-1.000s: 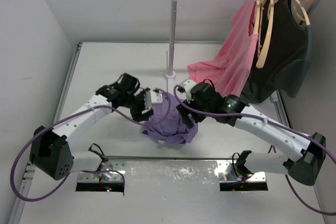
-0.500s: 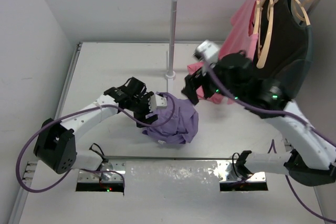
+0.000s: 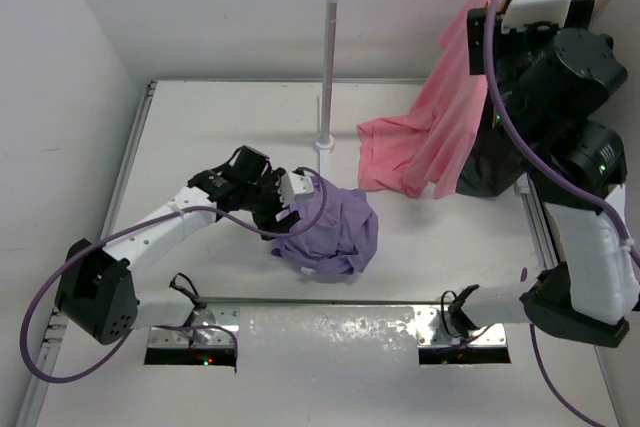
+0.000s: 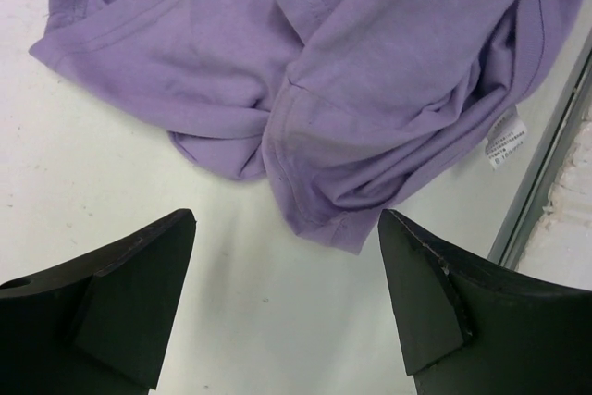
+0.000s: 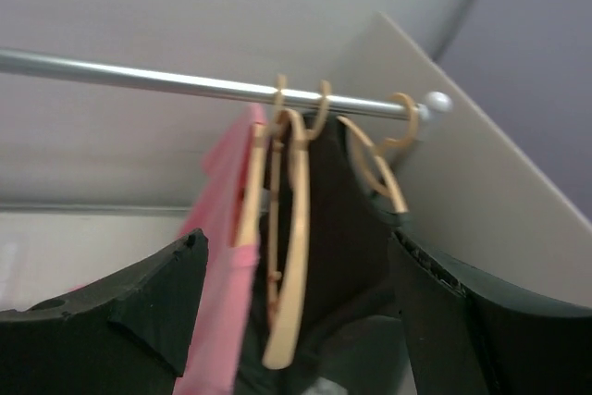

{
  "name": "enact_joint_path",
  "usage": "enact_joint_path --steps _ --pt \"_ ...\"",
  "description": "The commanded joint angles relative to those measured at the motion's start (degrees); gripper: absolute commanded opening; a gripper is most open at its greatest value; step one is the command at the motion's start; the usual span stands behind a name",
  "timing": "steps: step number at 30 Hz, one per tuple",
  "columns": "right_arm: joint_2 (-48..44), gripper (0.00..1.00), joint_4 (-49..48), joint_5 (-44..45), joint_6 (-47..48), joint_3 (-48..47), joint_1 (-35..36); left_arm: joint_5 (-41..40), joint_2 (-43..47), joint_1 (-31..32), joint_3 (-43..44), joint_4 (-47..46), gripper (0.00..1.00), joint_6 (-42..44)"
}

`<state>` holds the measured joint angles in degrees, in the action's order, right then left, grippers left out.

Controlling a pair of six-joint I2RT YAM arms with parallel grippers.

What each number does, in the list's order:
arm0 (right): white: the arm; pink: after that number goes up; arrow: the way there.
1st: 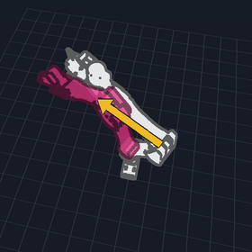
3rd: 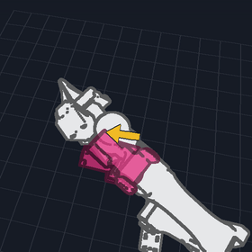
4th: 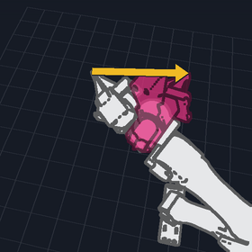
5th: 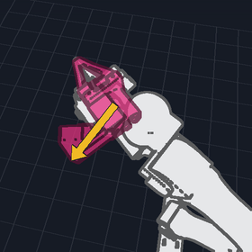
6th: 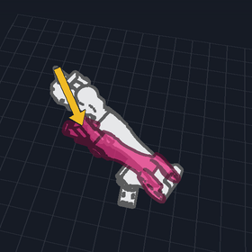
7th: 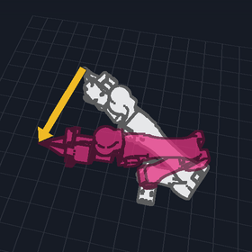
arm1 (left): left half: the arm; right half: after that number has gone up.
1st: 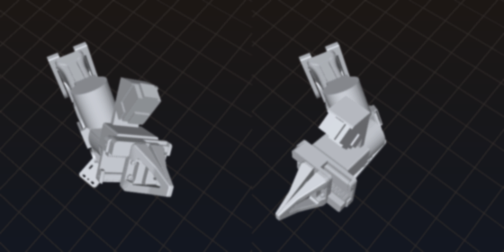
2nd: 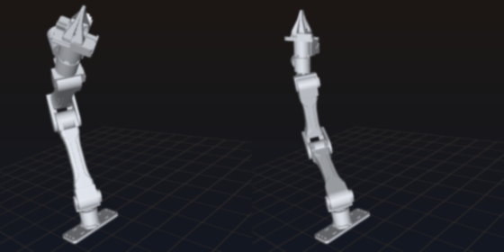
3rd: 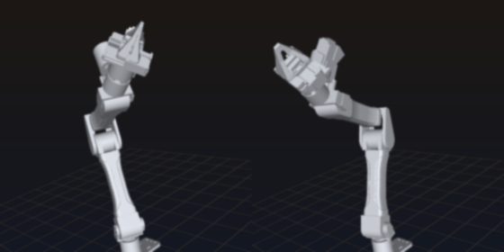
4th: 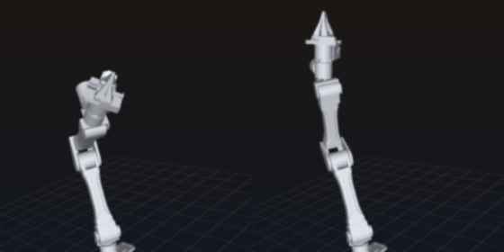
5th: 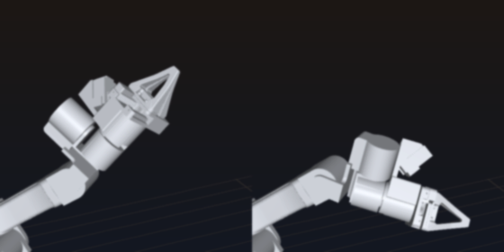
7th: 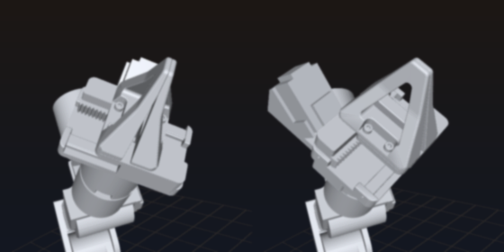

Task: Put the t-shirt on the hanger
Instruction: Pick up the hanger from the clothesline.

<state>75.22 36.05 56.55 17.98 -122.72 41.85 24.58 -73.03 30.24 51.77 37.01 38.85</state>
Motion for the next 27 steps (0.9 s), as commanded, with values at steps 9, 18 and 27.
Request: enact_joint_path --steps 9,18,27 --pt "5.0 0.78 13.0 -23.1 -15.0 2.6 -36.4 1.1 3.2 -0.6 -1.2 -6.6 0.78 -5.5" --pt "4.6 0.73 8.5 -39.5 -22.5 4.8 -46.4 0.7 6.2 -1.8 -4.6 -7.1 0.79 -5.7" --pt "7.5 0.73 4.9 -53.3 -26.8 9.9 -53.0 0.6 7.5 -2.5 -5.9 -7.0 0.79 -5.5"
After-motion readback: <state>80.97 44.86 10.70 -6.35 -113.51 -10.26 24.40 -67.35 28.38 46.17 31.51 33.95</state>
